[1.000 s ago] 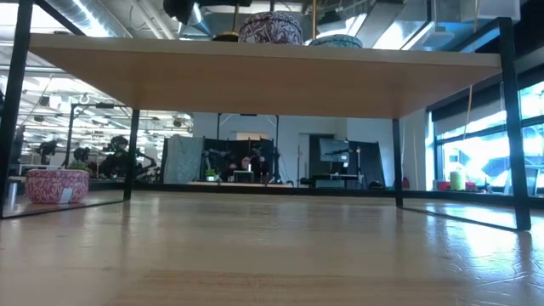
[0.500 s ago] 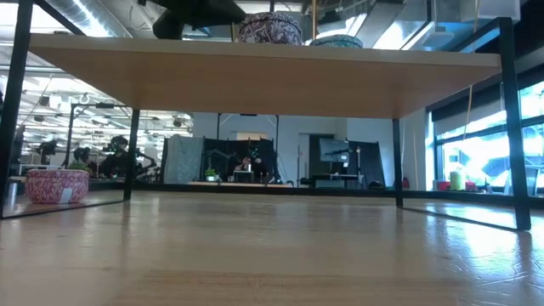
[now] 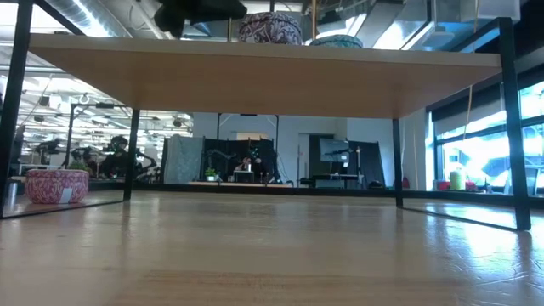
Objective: Pick & Place candle stick holders
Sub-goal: Put the gold candle holder on the shelf
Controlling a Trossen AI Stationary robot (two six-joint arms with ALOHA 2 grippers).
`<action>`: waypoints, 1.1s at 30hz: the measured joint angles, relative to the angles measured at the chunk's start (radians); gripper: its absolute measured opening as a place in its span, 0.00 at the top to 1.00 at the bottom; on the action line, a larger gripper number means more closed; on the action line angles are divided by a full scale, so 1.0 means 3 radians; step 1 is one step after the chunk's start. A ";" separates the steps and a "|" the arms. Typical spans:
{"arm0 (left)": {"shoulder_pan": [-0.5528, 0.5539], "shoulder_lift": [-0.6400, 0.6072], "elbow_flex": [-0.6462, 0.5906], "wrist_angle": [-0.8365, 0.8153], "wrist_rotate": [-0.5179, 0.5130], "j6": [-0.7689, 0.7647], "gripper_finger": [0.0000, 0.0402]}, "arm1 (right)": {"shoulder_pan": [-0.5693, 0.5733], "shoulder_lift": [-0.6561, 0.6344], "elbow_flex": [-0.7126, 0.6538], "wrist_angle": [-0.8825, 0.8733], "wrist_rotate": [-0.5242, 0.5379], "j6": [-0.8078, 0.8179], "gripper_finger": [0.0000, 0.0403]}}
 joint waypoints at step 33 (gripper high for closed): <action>-0.0019 0.0006 -0.0229 0.0140 0.0027 -0.0099 0.96 | -0.0162 0.0000 0.0000 0.0029 -0.0267 -0.0087 1.00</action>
